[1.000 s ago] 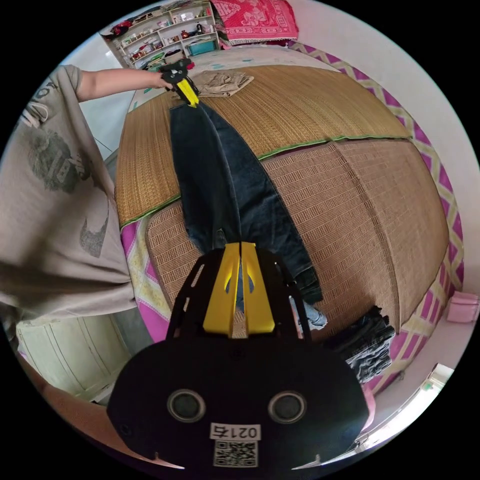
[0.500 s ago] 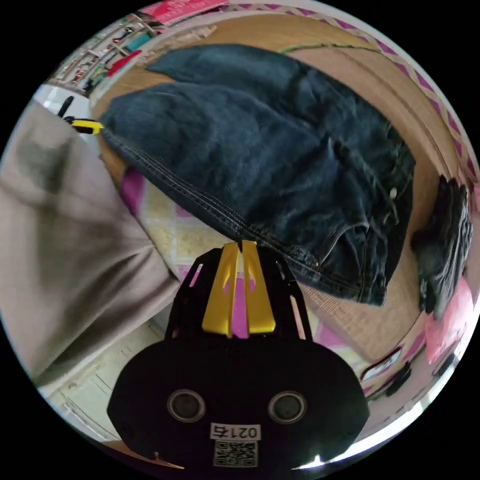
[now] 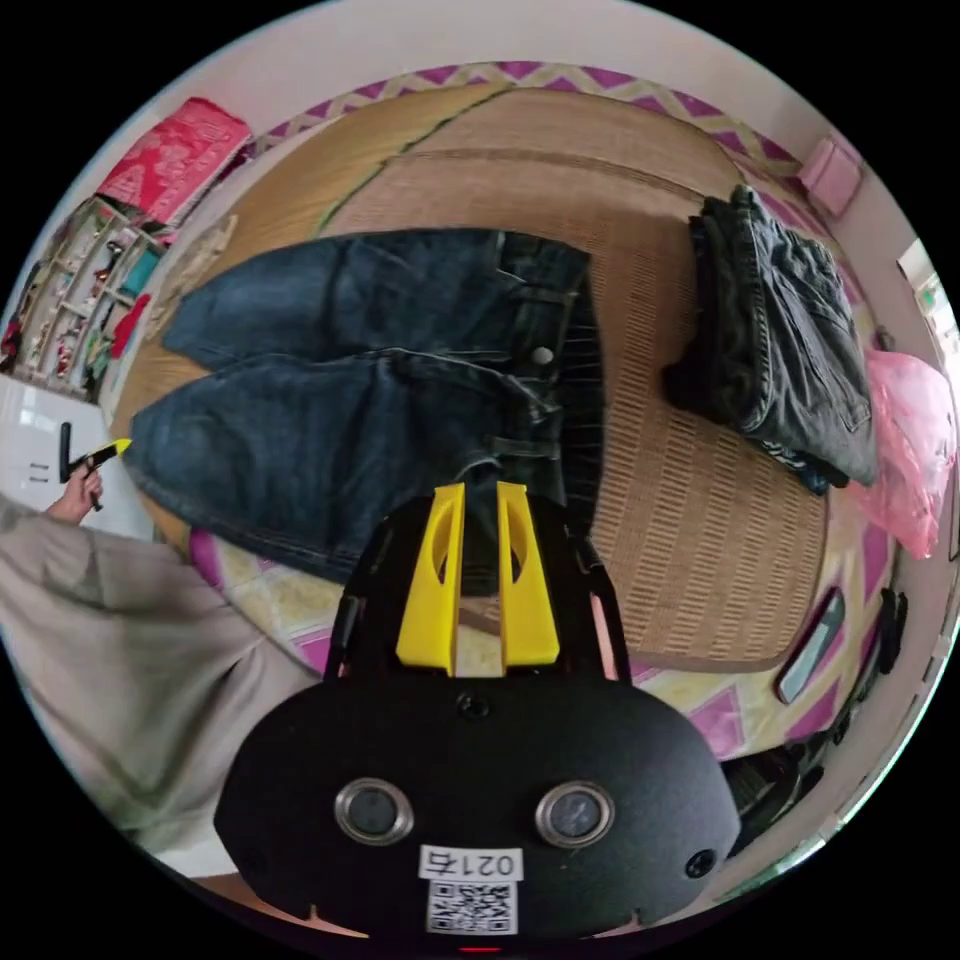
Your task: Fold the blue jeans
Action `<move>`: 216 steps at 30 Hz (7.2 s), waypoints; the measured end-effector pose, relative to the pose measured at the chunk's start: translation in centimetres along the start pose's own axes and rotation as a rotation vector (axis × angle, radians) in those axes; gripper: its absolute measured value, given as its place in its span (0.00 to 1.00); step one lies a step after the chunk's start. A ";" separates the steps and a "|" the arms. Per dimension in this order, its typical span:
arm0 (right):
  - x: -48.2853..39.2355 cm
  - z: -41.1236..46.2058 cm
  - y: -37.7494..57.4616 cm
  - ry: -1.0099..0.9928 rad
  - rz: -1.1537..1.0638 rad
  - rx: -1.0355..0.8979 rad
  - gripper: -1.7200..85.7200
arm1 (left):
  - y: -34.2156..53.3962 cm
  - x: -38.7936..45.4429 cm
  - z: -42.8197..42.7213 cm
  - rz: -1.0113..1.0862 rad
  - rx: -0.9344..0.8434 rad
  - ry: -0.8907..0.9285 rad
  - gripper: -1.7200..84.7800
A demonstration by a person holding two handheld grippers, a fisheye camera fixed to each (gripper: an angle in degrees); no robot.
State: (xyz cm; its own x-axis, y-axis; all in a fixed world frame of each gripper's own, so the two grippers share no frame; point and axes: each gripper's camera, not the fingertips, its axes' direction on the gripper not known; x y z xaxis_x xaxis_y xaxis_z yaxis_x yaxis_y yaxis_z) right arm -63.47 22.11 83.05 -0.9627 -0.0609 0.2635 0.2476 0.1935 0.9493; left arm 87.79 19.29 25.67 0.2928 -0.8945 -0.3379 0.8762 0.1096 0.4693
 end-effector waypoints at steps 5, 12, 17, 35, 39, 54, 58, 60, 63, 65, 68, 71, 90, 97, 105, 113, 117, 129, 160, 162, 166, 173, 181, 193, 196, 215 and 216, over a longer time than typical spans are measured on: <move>1.8 7.2 0.8 0.086 0.055 -0.162 0.07 | 0.8 -4.5 0.7 -0.061 -0.069 -0.096 0.03; 5.0 11.8 4.5 -0.055 0.241 -0.103 0.06 | 0.2 -8.6 -1.1 0.037 -0.157 -0.079 0.01; 6.6 15.1 7.2 -0.170 0.355 -0.069 0.04 | 1.2 -12.0 -3.4 0.020 -0.160 -0.188 0.01; 6.9 22.8 15.4 -0.227 0.431 0.116 0.02 | 39.1 -21.4 -11.0 -0.640 0.316 0.189 0.14; 7.3 25.1 15.7 -0.230 0.433 0.097 0.02 | 41.1 -24.0 -9.6 -0.705 0.377 0.257 0.13; 9.9 34.2 21.6 -0.459 0.712 0.193 0.05 | 52.8 -30.2 -8.4 -0.806 0.443 0.410 0.08; 10.6 36.0 24.8 -0.494 0.877 0.284 0.10 | 57.6 -30.0 -9.7 -0.813 0.525 0.393 0.10; 10.5 38.1 25.6 -0.548 0.895 0.259 0.12 | 58.7 -29.7 -9.1 -0.805 0.506 0.403 0.12; 10.2 41.0 25.4 -0.572 0.914 0.214 0.12 | 59.1 -29.0 -6.6 -0.795 0.435 0.420 0.14; 10.5 42.4 24.9 -0.574 0.950 0.236 0.11 | 58.9 -28.5 -4.9 -0.808 0.448 0.426 0.13; 11.5 44.4 23.1 -0.586 0.970 0.210 0.09 | 57.4 -28.0 -2.7 -0.809 0.423 0.424 0.11; 12.7 45.1 21.9 -0.580 0.962 0.184 0.09 | 56.3 -27.7 -1.2 -0.813 0.381 0.407 0.09; 11.8 50.8 19.7 -0.836 1.011 0.291 0.12 | 55.3 -26.9 9.9 -0.810 0.409 0.516 0.14; 11.7 51.7 17.9 -0.914 1.091 0.373 0.09 | 52.2 -27.2 15.9 -0.854 0.453 0.549 0.11; 11.6 47.5 14.1 -0.862 1.029 0.288 0.05 | 47.0 -26.2 18.8 -0.836 0.341 0.527 0.01; 12.6 39.5 4.1 -0.880 0.812 0.247 0.02 | 23.4 -21.9 15.3 -0.524 -0.057 0.328 0.01; 13.7 37.5 -4.1 -0.882 0.727 0.213 0.02 | 10.0 -21.4 17.8 -0.412 -0.211 0.288 0.01; 15.6 42.5 -18.0 -0.838 0.829 0.242 0.08 | -15.8 -28.3 39.5 -0.563 -0.333 0.243 0.08; 6.2 38.4 -12.4 -1.076 0.688 0.224 0.01 | -5.6 -26.1 39.3 -0.462 0.225 0.219 0.02; 5.4 38.5 -13.4 -1.074 0.649 0.194 0.01 | -7.6 -26.3 42.1 -0.366 0.172 0.191 0.03; 4.1 37.7 -14.7 -1.077 0.601 0.178 0.01 | -11.5 -29.0 49.6 -0.409 0.028 0.387 0.14; 2.7 36.2 -13.9 -1.084 0.625 0.213 0.01 | -15.9 -29.0 53.8 -0.558 -0.119 0.279 0.14; 2.1 37.0 -12.3 -1.165 0.725 0.254 0.01 | -13.8 -26.3 49.3 -0.547 -0.035 0.228 0.02; 1.0 37.6 -13.5 -1.235 0.675 0.218 0.01 | 5.4 -23.2 38.1 -0.800 0.205 0.397 0.01; 0.8 36.9 -14.1 -1.265 0.669 0.247 0.01 | 7.3 -24.0 39.6 -0.889 0.186 0.361 0.01; -1.5 34.5 -14.7 -1.282 0.684 0.249 0.01 | -0.5 -29.7 50.2 -1.009 0.141 0.399 0.01; -1.8 34.0 -14.6 -1.275 0.680 0.247 0.01 | -1.2 -29.6 50.4 -1.002 0.141 0.392 0.01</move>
State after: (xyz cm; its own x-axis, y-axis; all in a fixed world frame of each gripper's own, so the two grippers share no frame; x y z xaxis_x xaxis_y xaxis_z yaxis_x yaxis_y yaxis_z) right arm -69.07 52.69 62.86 -0.1453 0.9715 0.1873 0.7849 -0.0020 0.6196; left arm 58.81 23.82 76.25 -0.4075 -0.3456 -0.8453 0.7402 -0.6671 -0.0842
